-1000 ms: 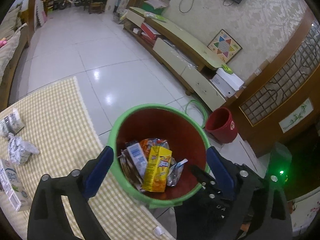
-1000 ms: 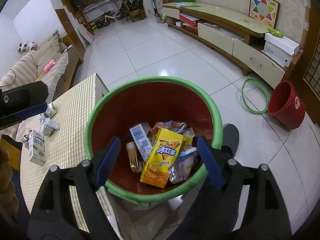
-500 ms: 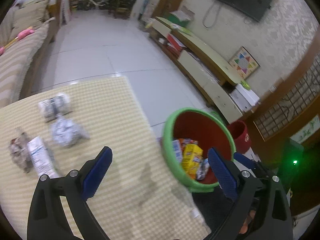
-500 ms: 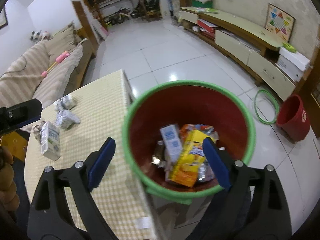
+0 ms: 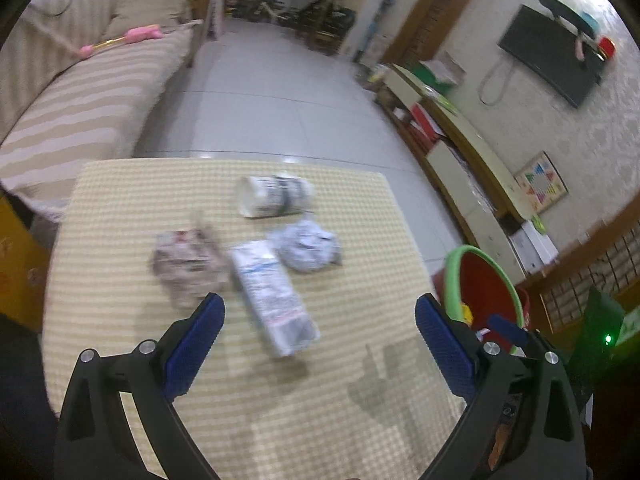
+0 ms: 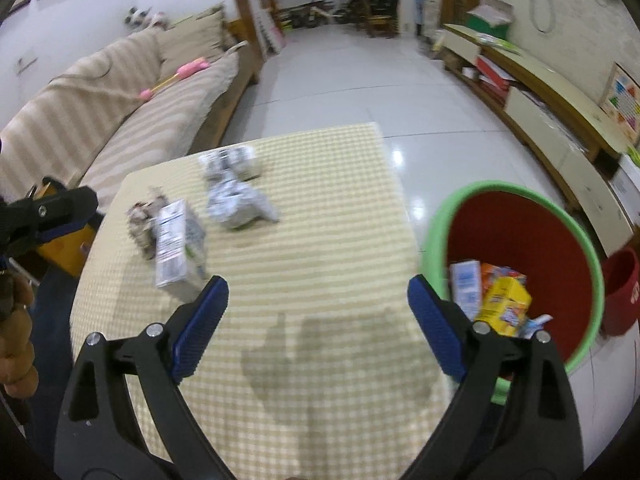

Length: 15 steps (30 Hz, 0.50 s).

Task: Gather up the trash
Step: 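Move both open tools away from the green bin back over the table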

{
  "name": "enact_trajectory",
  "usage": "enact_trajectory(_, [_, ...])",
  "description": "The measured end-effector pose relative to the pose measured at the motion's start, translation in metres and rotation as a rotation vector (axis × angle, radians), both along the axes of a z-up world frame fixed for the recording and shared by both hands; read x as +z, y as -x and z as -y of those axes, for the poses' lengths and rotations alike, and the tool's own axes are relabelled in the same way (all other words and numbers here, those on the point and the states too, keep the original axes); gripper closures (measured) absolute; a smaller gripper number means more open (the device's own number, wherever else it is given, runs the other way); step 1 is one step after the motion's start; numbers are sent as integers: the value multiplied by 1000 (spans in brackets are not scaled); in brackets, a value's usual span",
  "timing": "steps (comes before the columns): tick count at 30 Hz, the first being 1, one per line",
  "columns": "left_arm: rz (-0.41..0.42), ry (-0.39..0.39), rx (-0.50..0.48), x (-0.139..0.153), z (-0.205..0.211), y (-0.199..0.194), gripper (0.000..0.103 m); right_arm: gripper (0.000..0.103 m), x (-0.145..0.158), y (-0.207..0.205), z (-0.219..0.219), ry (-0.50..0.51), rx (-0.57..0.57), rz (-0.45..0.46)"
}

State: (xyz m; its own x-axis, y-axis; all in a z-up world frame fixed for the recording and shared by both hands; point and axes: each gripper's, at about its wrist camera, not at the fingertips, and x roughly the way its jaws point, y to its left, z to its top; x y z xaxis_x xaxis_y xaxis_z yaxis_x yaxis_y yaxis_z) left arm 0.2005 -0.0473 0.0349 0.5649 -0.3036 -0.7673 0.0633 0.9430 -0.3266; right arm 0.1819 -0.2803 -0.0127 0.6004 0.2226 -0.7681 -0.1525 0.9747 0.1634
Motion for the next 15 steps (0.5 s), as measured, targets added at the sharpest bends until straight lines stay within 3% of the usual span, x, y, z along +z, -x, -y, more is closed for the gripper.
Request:
enact_trajectory(6, [-15, -2, 81, -8, -51, 3, 11, 13, -1, -10, -35, 15, 59, -8])
enact_trajectory(15, [-62, -10, 133, -32, -84, -3, 11, 13, -5, -33, -60, 41, 87, -15])
